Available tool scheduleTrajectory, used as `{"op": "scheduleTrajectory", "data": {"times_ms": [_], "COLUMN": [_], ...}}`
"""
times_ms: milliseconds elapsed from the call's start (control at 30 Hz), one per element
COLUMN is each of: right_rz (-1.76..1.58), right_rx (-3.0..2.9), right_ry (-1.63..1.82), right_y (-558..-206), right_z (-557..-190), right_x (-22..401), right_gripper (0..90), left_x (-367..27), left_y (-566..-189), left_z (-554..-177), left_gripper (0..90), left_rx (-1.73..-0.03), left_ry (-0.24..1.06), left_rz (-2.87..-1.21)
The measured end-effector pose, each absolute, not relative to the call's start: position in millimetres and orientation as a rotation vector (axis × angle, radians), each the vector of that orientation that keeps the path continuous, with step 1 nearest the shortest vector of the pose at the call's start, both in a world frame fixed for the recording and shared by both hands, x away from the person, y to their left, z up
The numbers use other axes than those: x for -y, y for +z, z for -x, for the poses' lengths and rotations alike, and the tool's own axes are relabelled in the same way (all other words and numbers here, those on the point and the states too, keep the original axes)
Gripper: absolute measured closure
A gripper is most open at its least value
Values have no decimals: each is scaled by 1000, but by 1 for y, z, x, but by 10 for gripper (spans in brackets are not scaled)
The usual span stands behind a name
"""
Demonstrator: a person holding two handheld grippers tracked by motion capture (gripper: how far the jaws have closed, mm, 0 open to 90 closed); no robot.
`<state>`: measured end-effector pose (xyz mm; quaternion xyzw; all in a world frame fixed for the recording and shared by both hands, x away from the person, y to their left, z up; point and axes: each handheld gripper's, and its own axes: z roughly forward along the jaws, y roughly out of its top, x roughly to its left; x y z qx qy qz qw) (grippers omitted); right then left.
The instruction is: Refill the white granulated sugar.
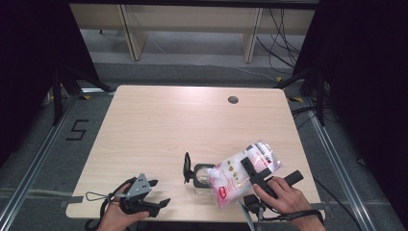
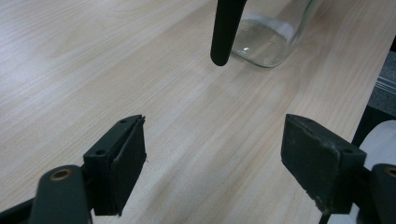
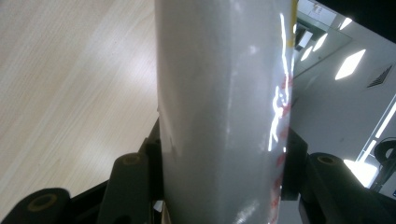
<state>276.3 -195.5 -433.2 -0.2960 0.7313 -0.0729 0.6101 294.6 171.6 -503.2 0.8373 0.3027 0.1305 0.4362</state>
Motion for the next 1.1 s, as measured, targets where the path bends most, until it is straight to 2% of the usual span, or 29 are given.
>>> {"op": "scheduleTrajectory", "data": {"times_ms": [1100], "right_rz": [719], "right_rx": [-1705], "right_ry": [-163], "right_y": [-435], "right_z": [-275], "right_x": [190], "right_gripper": [546], "left_x": [-173], "left_y": [-503], "left_z": [-295], "left_gripper": [217], "left_rx": [-736], "left_ry": [329], "left_rz": [-2098]}}
